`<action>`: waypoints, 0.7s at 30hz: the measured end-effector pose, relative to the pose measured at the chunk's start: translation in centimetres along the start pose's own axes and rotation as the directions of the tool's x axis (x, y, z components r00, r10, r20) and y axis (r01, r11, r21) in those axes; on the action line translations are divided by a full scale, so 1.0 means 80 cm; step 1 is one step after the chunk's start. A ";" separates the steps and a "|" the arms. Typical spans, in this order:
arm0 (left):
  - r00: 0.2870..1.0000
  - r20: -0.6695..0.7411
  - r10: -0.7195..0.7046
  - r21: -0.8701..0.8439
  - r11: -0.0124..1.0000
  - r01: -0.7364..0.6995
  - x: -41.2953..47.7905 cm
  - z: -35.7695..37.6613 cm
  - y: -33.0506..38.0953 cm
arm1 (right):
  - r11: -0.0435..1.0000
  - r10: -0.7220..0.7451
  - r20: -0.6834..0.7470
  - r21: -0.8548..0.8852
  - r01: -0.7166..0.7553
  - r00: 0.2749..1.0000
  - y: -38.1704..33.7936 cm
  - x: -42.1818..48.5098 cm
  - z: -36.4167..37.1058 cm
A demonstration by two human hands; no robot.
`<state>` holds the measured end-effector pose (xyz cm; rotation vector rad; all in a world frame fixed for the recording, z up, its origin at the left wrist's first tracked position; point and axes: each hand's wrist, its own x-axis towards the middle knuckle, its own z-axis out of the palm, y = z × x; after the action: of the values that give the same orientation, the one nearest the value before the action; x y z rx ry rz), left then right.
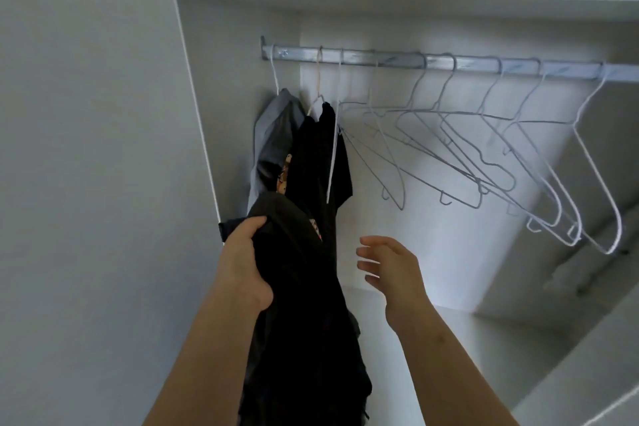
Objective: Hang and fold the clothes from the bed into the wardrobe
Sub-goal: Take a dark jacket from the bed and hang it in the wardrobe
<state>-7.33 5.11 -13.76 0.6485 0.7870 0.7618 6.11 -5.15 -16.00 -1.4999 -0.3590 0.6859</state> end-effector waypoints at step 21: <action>0.987 -0.111 0.116 -0.185 0.973 -0.135 0.109 0.058 0.046 | 0.990 0.081 0.399 0.074 -0.120 0.913 -0.080 0.215 0.114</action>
<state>-0.77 13.07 -11.73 0.4926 0.7569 0.9794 14.90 13.05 -12.45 -1.2887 -0.5491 1.0805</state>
